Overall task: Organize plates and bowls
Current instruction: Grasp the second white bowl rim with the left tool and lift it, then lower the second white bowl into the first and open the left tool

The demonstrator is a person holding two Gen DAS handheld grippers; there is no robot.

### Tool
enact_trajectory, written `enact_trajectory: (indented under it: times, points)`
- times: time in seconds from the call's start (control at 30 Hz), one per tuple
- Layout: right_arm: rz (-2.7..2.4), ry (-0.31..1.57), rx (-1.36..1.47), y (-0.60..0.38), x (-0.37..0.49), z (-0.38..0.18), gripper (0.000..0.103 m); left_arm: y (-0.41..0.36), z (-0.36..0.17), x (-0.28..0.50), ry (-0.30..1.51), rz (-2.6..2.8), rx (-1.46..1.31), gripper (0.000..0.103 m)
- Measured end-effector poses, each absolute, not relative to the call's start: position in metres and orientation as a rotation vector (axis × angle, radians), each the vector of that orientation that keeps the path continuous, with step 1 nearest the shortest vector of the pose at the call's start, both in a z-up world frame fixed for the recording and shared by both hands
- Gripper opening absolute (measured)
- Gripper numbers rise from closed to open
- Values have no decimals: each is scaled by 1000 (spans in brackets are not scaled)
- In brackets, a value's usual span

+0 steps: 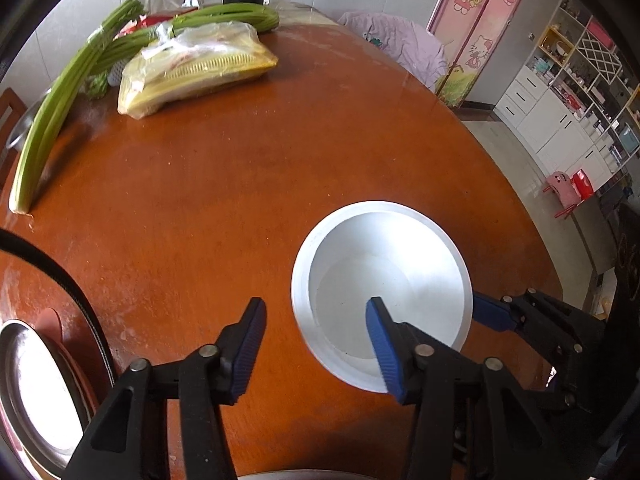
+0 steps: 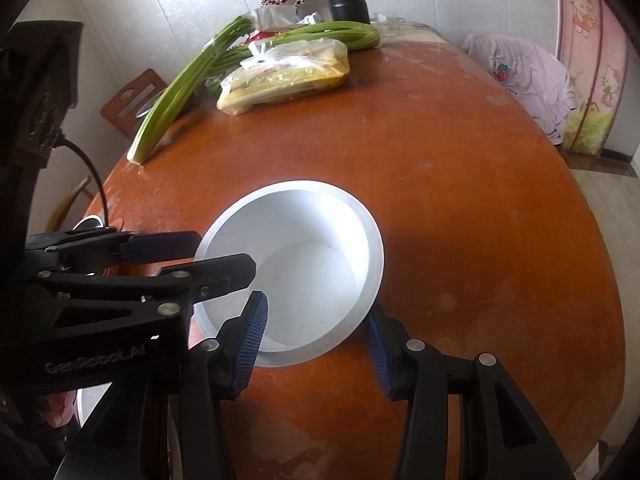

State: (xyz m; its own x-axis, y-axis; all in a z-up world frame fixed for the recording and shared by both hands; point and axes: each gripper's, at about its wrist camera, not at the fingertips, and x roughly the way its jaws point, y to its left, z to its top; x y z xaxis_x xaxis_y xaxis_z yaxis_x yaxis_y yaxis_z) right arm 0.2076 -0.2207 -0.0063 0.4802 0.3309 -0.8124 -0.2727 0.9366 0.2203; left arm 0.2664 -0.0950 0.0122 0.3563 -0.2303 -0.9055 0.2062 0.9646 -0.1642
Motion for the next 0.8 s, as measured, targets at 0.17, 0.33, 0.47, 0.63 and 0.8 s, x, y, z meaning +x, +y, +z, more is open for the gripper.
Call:
enact_trajectory:
  times: [0.17, 0.33, 0.47, 0.63, 0.8]
  points:
    - [379, 1013, 72, -216, 206, -6, 50, -94, 12, 265, 1179, -293, -33, 33]
    - [382, 1008, 65, -212, 205, -3, 50, -91, 19, 259, 1162, -293, -39, 33]
    - [386, 988, 57, -209, 200, 4, 50, -86, 27, 254, 1143, -291, -41, 33]
    - [394, 966, 47, -203, 190, 13, 50, -80, 38, 243, 1110, -286, -43, 33]
    - [399, 948, 38, -198, 180, 22, 50, -76, 47, 232, 1084, -281, -36, 33]
